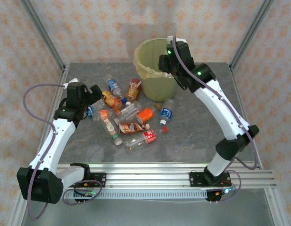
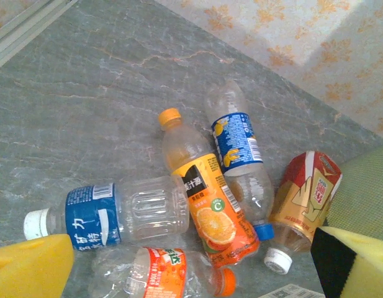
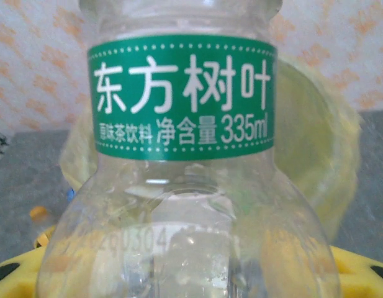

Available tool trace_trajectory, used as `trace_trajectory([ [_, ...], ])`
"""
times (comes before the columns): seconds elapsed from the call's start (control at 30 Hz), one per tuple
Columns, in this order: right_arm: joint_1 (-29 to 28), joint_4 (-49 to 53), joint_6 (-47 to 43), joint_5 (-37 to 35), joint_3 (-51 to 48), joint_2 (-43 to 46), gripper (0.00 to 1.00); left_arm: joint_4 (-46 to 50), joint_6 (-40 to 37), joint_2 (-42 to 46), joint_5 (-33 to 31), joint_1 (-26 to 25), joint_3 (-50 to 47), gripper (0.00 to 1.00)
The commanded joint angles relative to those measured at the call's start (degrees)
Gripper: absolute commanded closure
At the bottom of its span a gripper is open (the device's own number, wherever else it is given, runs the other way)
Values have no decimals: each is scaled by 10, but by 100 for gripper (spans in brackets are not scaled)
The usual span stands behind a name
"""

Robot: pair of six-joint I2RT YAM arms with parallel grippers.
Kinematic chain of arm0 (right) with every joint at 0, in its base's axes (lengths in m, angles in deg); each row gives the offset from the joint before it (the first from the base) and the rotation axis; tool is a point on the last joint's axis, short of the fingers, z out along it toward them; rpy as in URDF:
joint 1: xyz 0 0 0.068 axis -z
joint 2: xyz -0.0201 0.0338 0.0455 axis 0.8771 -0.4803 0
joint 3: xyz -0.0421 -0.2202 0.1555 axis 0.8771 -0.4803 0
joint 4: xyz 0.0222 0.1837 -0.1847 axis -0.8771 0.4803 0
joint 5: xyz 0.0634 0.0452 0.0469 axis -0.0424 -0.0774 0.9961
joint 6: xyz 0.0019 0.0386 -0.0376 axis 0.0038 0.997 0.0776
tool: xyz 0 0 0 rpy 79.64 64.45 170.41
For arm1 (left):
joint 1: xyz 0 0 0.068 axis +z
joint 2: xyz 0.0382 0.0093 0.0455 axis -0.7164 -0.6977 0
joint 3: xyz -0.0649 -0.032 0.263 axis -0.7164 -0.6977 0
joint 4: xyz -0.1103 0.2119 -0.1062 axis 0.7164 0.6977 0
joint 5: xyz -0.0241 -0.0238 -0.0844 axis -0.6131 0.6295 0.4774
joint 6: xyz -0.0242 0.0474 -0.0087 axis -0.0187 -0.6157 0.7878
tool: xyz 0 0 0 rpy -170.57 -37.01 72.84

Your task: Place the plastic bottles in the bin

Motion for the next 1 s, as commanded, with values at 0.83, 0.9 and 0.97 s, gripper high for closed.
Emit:
trace_trajectory([
  [0.83,86,81,-44,166,353,-321,57,-11,3,-19,-1,-11,16,0],
  [0.9,87,83,-47,170,353,-329,57,-11,3,-21,0,-11,17,0],
  [0.97,87,84,-51,175,353,-338,57,-12,3,-23,1,-11,17,0],
])
